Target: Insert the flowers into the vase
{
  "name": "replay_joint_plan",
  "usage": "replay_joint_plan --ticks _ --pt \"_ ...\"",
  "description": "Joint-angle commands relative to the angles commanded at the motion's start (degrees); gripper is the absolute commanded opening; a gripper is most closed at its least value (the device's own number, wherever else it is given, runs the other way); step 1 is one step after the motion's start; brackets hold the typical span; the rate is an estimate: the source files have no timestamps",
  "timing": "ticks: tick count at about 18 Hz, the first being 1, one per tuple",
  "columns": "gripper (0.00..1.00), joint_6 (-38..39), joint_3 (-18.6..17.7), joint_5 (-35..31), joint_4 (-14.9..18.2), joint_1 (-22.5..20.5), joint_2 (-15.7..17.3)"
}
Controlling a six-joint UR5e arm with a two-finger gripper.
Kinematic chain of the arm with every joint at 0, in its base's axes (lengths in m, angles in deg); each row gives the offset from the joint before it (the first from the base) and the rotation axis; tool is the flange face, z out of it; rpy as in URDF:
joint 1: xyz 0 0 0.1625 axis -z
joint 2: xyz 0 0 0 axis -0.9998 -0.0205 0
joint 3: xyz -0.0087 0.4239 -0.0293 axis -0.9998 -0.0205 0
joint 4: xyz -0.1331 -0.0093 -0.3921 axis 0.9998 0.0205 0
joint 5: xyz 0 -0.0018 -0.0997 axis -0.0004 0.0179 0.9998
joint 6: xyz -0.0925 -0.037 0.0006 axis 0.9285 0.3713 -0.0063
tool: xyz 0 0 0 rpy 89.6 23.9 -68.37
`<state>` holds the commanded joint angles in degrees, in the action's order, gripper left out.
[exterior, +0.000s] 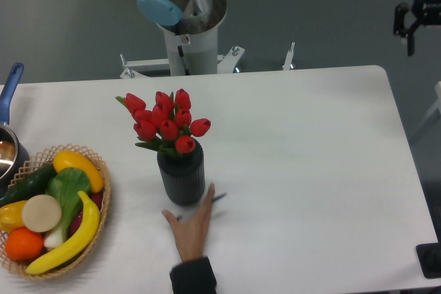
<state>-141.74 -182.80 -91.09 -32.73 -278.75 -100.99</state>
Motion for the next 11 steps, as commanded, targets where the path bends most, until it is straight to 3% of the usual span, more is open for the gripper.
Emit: replay_joint_plan --ticks 5,7,11 --pt "1.0 -7.64 1.23 -4.67 5.81 -0.71 0.62" --pt "1.0 -12.22 1.15 -6.86 6.7 -1.06 0.44" --pt "1.0 -12.94 0.71 -9.07 7.76 -0.8 0.53"
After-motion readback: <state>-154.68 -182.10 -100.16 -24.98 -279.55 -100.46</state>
